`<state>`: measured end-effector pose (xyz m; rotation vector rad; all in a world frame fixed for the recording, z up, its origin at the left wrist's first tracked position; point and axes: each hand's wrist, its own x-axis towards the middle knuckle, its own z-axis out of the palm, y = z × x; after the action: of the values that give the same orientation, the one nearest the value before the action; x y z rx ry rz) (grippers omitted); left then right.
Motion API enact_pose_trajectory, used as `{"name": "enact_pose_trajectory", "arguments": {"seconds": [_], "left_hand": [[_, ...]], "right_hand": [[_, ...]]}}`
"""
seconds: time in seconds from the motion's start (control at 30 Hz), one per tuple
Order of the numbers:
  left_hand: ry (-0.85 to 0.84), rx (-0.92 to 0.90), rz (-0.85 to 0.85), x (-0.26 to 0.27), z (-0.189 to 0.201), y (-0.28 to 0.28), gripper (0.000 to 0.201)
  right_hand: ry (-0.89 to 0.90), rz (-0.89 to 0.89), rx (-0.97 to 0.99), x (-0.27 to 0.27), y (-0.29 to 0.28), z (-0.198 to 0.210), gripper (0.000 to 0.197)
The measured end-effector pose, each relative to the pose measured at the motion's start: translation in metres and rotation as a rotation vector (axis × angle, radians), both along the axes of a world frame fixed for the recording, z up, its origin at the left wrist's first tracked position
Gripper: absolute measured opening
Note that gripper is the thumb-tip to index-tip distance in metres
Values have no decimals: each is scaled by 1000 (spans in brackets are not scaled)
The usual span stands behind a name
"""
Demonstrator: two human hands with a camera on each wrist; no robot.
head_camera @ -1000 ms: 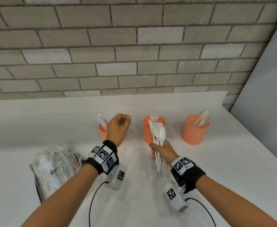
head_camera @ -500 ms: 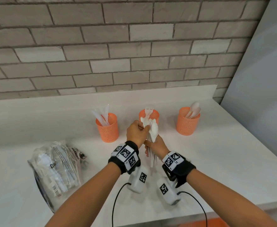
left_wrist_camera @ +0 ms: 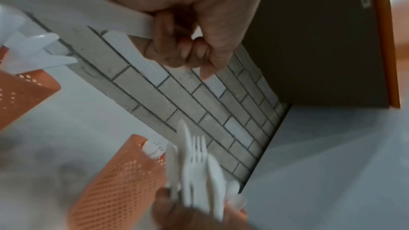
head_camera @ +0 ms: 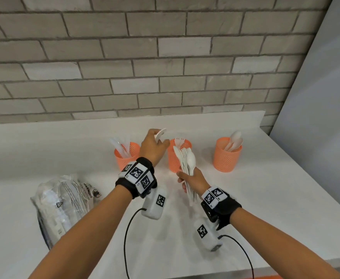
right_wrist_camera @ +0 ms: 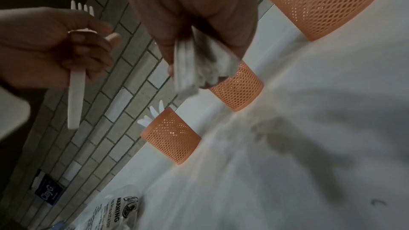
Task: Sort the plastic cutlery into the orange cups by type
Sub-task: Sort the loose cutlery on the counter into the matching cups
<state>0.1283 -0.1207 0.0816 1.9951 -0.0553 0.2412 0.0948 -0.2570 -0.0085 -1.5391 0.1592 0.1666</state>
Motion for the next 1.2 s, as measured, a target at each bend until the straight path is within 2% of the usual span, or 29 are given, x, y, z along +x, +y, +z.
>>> {"name": "enact_pose_trajectory", "arguments": {"seconds": [0.07, 0.17, 0.33, 0.57, 0.7, 0.87, 1.0, 1.2], "left_hand": [[19, 162, -74, -3, -10, -5, 16], [43, 326, -130, -5, -14, -14, 29], [82, 477, -129, 1, -19, -29, 38], [127, 346, -64, 19, -20, -49, 9], [122, 192, 28, 22, -21, -62, 24], [148, -157, 140, 15, -33, -83, 14], [196, -272, 142, 9, -43, -101, 29], [202, -339, 158, 10, -45, -110, 15]], "right_hand": [[-3, 33, -8, 3, -3, 2, 12], [10, 65, -19, 6, -7, 4, 14], [7, 131, -46, 11, -21, 2, 9], [13, 145, -58, 16, -42, -2, 11], [-13, 133, -68, 22, -56, -3, 13], [-54, 114, -97, 28, -68, -6, 19], [-52, 130, -69, 30, -73, -9, 20], [-15, 156, 9, 31, -81, -11, 31]]}}
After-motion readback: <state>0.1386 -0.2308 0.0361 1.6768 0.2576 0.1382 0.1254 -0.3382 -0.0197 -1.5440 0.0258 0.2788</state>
